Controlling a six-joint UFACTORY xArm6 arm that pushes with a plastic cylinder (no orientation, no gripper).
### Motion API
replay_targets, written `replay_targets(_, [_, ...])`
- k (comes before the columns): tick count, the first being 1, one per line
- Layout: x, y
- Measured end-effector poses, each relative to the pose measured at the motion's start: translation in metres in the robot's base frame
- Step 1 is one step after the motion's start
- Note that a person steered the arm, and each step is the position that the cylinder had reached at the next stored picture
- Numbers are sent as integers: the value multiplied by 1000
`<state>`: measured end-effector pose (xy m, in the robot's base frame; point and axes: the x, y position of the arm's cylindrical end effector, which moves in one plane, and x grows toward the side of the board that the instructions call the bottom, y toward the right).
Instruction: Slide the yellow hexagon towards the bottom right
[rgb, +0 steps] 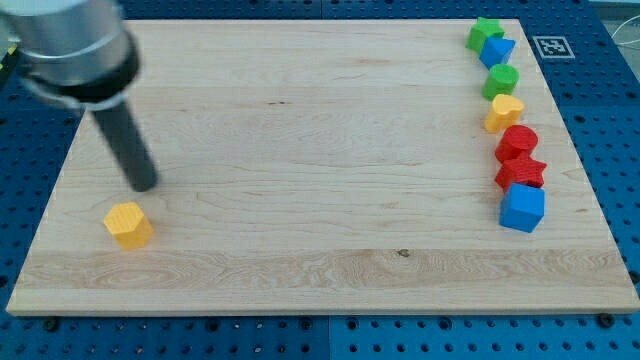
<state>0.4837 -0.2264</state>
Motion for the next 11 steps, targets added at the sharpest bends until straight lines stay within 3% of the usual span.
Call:
replay_targets(1, [9,-55])
replay_targets(2, [60,-35])
replay_targets(3, [66,-15])
replay_targets(7, [47,50])
replay_targets(11, [67,180])
